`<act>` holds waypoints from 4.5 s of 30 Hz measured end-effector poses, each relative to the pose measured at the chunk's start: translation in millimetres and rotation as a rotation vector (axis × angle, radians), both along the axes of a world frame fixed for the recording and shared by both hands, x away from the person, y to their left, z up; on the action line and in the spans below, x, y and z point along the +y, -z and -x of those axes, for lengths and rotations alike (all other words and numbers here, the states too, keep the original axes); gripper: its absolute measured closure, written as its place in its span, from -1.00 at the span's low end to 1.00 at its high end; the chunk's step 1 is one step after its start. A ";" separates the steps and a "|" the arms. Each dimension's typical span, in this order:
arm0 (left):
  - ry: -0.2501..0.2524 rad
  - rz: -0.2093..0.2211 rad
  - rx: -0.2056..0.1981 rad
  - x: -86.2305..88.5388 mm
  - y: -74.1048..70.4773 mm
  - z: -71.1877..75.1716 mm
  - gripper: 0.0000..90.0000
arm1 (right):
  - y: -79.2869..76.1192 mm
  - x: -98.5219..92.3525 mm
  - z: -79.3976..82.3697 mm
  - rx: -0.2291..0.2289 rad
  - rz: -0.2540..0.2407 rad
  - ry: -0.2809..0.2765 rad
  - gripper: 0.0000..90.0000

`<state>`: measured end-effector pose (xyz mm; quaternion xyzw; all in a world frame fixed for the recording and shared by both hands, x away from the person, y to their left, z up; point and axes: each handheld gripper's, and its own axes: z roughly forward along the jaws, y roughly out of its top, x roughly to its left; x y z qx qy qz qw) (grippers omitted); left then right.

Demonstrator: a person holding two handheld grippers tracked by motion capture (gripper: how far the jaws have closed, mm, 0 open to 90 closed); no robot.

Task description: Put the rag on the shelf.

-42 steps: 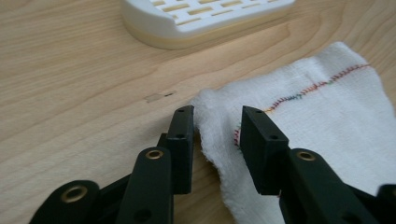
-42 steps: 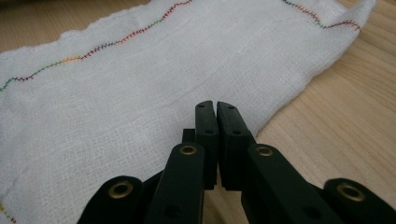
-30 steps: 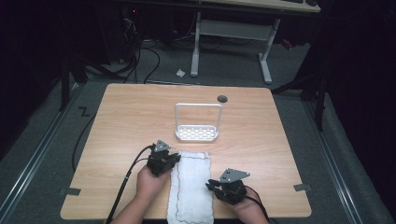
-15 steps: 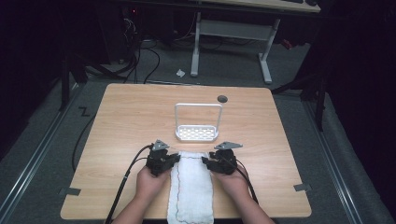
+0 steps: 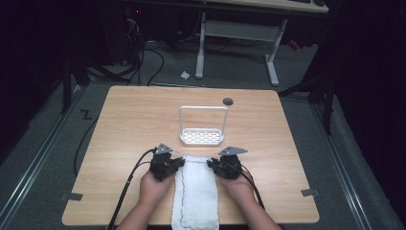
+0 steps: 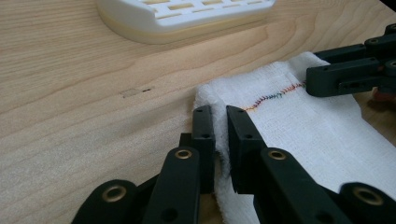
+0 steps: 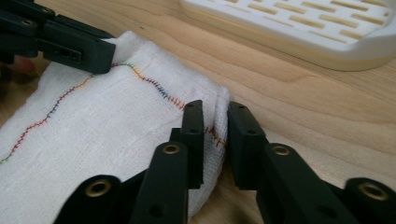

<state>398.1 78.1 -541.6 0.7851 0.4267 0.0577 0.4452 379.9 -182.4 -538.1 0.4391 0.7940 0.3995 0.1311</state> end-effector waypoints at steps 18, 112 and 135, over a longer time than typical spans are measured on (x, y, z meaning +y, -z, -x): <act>0.002 0.140 -0.106 9.4 -15.8 11.8 0.85 | -17.3 1.3 14.4 -0.120 -0.025 0.018 0.91; 0.000 0.120 -0.627 -10.0 -258.7 -65.8 0.87 | -255.3 -17.3 -58.2 -0.607 -0.177 0.110 0.91; -0.092 0.051 -0.494 -22.8 -235.7 -141.7 0.86 | -236.2 -19.0 -147.3 -0.441 -0.125 0.109 0.91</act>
